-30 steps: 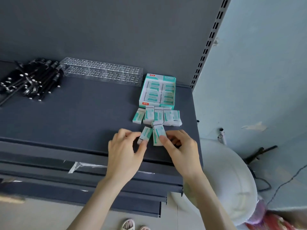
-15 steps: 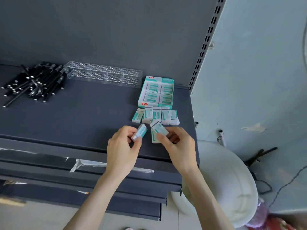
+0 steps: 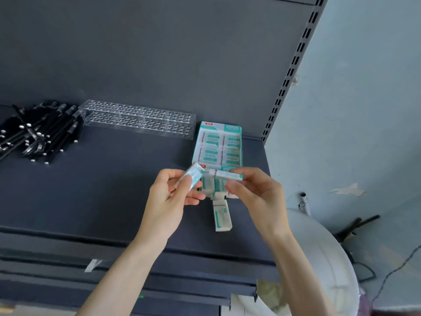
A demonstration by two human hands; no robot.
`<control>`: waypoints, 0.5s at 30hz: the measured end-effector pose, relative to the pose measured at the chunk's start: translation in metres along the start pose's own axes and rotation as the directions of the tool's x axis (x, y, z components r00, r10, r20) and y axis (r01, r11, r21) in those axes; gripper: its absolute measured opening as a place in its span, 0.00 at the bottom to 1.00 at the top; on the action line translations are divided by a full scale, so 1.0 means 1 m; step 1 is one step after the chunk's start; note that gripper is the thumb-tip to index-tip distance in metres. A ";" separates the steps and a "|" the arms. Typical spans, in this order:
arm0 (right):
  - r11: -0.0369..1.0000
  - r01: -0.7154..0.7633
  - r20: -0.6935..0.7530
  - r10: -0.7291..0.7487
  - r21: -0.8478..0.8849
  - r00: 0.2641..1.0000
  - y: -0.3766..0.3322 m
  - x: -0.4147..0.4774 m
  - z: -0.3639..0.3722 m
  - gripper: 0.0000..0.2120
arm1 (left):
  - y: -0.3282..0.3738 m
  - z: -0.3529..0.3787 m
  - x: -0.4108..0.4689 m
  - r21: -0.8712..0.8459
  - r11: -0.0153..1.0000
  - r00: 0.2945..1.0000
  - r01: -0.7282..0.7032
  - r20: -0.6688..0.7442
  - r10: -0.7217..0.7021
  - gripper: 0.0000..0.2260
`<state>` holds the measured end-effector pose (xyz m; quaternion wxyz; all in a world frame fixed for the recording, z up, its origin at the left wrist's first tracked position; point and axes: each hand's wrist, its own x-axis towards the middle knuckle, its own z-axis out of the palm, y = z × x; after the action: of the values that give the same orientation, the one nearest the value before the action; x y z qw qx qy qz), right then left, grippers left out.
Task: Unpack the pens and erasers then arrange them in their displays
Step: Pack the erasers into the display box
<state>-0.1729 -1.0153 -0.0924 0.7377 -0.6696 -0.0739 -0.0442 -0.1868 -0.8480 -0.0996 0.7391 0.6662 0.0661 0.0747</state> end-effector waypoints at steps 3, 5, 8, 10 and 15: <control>0.999 -0.008 -0.031 0.007 -0.049 0.999 0.002 0.025 0.007 0.06 | 0.001 -0.005 0.029 -0.005 1.000 1.000 0.003 0.021 -0.003 0.02; 0.986 0.008 -0.066 -0.019 -0.164 0.998 0.004 0.041 0.009 0.08 | 0.002 -0.009 0.048 0.024 1.000 0.999 -0.016 0.030 0.015 0.01; 0.934 0.011 -0.102 -0.051 -0.357 0.993 0.010 0.071 0.015 0.11 | 0.003 -0.017 0.083 0.063 0.998 0.999 -0.030 0.028 0.028 0.02; 0.892 -0.023 -0.132 -0.041 -0.451 0.990 0.016 0.088 0.019 0.11 | 0.003 -0.020 0.103 0.065 0.998 0.999 -0.021 0.034 0.019 0.03; 0.747 -0.017 -0.120 -0.084 -0.665 0.989 0.030 0.117 0.026 0.08 | -0.007 -0.015 0.129 -0.017 0.999 0.999 0.032 0.038 -0.032 0.07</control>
<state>-0.0544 -0.9826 -0.0999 0.4539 -0.8817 -0.0126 -0.1282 -0.0633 -0.8086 -0.1076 0.7473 0.6596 0.0622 0.0510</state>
